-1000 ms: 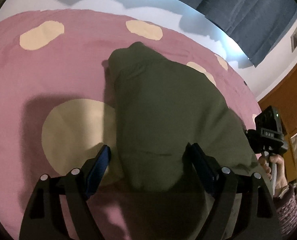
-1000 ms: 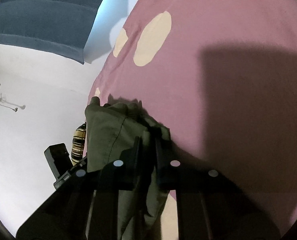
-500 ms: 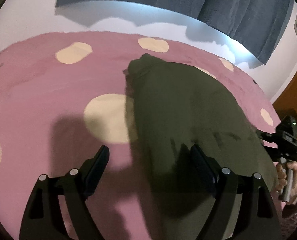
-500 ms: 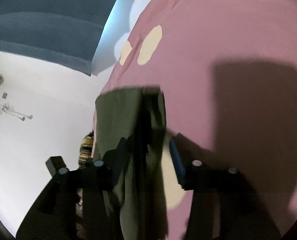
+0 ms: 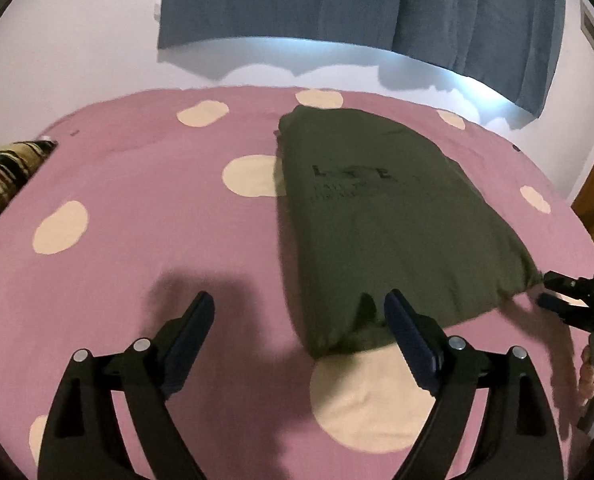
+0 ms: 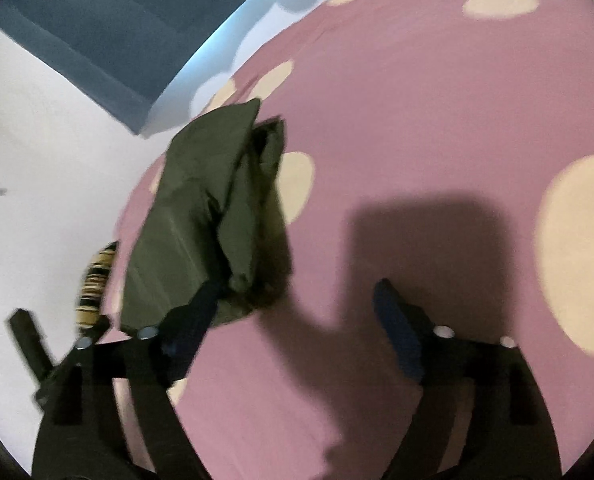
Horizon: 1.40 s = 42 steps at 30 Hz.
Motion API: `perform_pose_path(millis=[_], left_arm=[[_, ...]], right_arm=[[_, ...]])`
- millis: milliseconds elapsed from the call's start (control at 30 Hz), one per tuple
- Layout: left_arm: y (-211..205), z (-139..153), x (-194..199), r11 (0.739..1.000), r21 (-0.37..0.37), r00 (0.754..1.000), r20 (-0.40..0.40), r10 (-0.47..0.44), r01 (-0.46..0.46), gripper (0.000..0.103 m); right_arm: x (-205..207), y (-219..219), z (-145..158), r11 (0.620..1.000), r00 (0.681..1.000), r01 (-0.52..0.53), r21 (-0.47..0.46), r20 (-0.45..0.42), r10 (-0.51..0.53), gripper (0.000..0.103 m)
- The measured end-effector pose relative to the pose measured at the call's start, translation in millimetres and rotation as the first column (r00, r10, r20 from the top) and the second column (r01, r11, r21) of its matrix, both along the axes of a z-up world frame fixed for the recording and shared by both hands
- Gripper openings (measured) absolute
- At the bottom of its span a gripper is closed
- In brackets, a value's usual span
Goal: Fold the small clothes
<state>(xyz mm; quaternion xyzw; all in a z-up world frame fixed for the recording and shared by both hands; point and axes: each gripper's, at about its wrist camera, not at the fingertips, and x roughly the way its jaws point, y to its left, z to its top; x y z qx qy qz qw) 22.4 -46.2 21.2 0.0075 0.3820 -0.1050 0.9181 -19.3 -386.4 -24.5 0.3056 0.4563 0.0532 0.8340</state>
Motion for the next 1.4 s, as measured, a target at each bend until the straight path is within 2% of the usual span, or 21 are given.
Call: perform_pose_path(millis=[133,200,267,467,567,733,867,1100,1400], left_arm=[[1,2,-18,0.998,-0.019,0.998,0.026,0.055,-0.054,0.087],[0,2,-25,0.997,-0.015,0.996,0.035,0.079,-0.078,0.087],[-2,2,-32,0.996,0.006,0.995,0.052,0.089,-0.089,0.087],[-9,1,-46,0.994,0.067,0.992,0.106,0.074,-0.081,0.087],[-13,0,-48,0.995,0.073,0.994,0.098,0.058,-0.066,0.087],[-20,-7,-48,0.993,0.104,0.997,0.068,0.038,-0.045,0.087],[-23,-7,-51,0.993,0.109,0.997,0.076,0.033,-0.041,0.087],[-20,-4,-52,0.995,0.072,0.996,0.062,0.064,-0.069,0.087],[-26,-5,-55,0.994,0.093,0.996,0.067,0.055,-0.061,0.087]], right_arm=[[-16,23,9,0.977,1.000,-0.015,-0.213,0.010,0.018,0.091],[-22,36,10,0.947,0.999,-0.033,-0.320,0.021,0.042,0.092],[-25,48,9,0.920,0.998,-0.051,-0.389,0.024,0.065,0.093],[-36,68,5,0.862,0.994,-0.080,-0.500,0.019,0.103,0.094],[-44,69,10,0.856,0.993,-0.082,-0.510,0.034,0.115,0.095],[-54,70,16,0.871,0.992,-0.060,-0.487,0.066,0.106,0.096],[-55,76,16,0.872,0.990,-0.081,-0.484,0.065,0.128,0.096],[-61,86,16,0.868,0.988,-0.101,-0.486,0.055,0.146,0.096],[-62,86,14,0.874,0.989,-0.104,-0.475,0.043,0.141,0.096]])
